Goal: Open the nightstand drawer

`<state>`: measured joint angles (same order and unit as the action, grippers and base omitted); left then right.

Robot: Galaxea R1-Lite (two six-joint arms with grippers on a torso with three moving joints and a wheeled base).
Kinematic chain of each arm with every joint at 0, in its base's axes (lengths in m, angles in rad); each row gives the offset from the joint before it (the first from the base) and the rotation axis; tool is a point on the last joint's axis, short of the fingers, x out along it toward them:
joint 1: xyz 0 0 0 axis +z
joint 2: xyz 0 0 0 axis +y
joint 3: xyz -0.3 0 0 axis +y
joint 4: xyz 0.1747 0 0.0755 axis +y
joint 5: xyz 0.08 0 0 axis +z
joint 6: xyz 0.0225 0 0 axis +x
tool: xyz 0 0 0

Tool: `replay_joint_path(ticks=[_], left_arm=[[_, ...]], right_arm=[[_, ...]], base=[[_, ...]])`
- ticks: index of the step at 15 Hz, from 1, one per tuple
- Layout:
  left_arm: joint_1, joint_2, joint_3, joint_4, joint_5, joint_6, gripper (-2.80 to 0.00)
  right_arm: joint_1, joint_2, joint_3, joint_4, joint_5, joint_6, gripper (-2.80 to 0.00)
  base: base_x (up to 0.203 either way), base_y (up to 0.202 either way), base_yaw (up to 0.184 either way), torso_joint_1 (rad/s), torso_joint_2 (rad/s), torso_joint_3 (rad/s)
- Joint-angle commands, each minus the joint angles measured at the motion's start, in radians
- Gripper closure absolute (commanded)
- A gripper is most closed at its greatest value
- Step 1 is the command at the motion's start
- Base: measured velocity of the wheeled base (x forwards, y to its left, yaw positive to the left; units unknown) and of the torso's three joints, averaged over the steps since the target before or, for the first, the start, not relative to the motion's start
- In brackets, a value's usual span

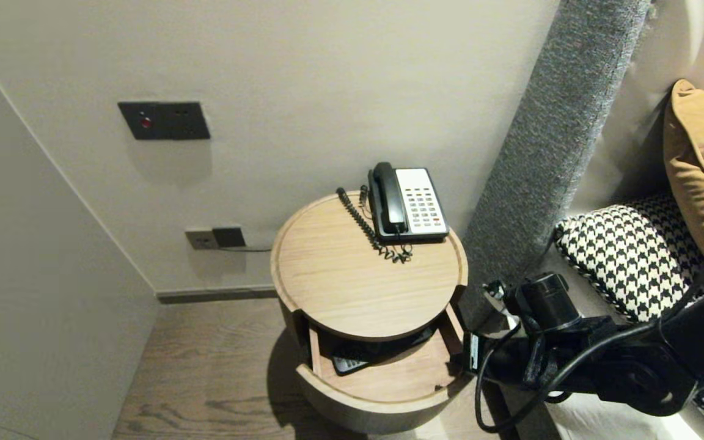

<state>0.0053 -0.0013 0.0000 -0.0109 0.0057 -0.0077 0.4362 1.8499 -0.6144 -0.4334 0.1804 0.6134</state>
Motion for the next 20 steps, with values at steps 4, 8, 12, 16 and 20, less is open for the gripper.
replay_joint_path(ticks=[4, 8, 12, 16, 20], left_arm=[[0.001, 0.001, 0.0, -0.001, 0.0, 0.0, 0.0], [0.001, 0.001, 0.0, 0.0, -0.001, 0.0, 0.0], [0.001, 0.001, 0.0, 0.0, 0.0, -0.001, 0.0], [0.001, 0.001, 0.0, -0.001, 0.0, 0.0, 0.0], [0.001, 0.001, 0.0, -0.001, 0.0, 0.0, 0.0]], right_arm=[[0.047, -0.067, 0.139, -0.039, 0.002, 0.012, 0.0], [0.088, -0.131, 0.213, -0.039, 0.002, 0.015, 0.0], [0.129, -0.174, 0.283, -0.055, 0.001, 0.021, 0.0], [0.157, -0.216, 0.319, -0.062, -0.001, 0.039, 0.0], [0.147, -0.327, 0.303, -0.055, -0.02, 0.077, 0.0]], base=[[0.0, 0.0, 0.0, 0.0, 0.0, 0.0], [0.0, 0.0, 0.0, 0.0, 0.0, 0.0], [0.0, 0.0, 0.0, 0.0, 0.0, 0.0], [0.0, 0.0, 0.0, 0.0, 0.0, 0.0], [0.0, 0.0, 0.0, 0.0, 0.0, 0.0]])
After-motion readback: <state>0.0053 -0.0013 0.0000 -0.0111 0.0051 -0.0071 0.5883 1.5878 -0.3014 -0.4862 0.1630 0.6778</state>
